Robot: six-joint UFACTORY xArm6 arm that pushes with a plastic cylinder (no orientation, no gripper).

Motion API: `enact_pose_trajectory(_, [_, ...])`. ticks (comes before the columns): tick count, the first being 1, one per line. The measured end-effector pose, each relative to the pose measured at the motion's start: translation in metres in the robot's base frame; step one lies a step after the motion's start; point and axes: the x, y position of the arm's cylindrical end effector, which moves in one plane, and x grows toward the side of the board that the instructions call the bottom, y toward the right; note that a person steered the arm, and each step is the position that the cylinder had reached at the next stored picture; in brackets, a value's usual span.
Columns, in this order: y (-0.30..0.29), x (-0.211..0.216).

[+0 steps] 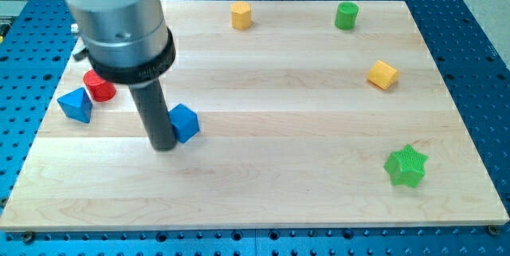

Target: Place the cube at the bottom center of the board

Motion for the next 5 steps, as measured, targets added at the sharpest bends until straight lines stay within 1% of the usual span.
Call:
enact_pose_trajectory(1, [-0.019, -0.035])
enact_pose_trajectory(2, [0.041, -0.024])
enact_pose_trajectory(3, [0.075, -0.019])
enact_pose_trajectory(4, [0.080, -0.014])
enact_pose_trajectory(5, [0.080, 0.045])
